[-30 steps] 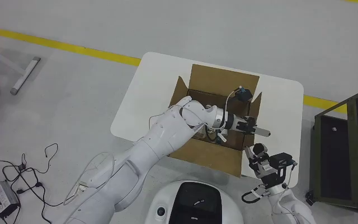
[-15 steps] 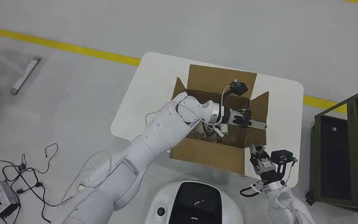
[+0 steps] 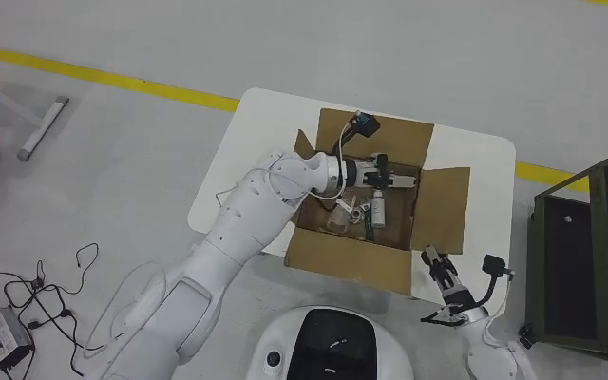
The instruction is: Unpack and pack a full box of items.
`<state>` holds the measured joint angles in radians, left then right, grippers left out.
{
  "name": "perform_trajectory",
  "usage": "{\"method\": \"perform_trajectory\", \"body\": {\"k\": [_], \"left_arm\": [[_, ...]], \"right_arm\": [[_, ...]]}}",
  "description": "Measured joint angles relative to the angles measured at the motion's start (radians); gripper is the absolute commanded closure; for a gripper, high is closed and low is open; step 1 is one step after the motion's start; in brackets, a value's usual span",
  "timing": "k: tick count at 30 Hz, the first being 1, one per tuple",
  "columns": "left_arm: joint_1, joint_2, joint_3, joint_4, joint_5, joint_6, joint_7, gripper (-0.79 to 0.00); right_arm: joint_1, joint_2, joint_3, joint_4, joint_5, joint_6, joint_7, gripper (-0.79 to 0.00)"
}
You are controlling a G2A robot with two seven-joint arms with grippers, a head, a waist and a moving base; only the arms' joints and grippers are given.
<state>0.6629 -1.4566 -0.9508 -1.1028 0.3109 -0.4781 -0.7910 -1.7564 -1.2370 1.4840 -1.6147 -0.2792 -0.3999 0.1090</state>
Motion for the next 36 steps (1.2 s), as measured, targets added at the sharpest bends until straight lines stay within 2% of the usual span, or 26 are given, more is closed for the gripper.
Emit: {"method": "perform_trajectory", "body": {"k": [8, 19, 24, 36], "left_arm": [[0.074, 0.029, -0.047, -0.104, 0.053, 0.037, -0.022, -0.785], [0.075, 0.030, -0.048, -0.106, 0.053, 0.038, -0.023, -0.785], [0.075, 0.030, -0.048, -0.106, 0.053, 0.038, -0.023, -0.785], [0.075, 0.030, -0.048, -0.106, 0.053, 0.038, -0.023, -0.785]], "right_arm": [[0.039, 0.000, 0.007, 0.073, 0.261, -0.035, 0.133, 0.000], [0.082, -0.005, -0.006, 0.162, 0.514, -0.035, 0.258, 0.000], [0.098, -0.005, -0.007, 0.189, 0.541, -0.025, 0.277, 0.000], [0.120, -0.003, -0.012, 0.218, 0.491, 0.002, 0.264, 0.000]]}}
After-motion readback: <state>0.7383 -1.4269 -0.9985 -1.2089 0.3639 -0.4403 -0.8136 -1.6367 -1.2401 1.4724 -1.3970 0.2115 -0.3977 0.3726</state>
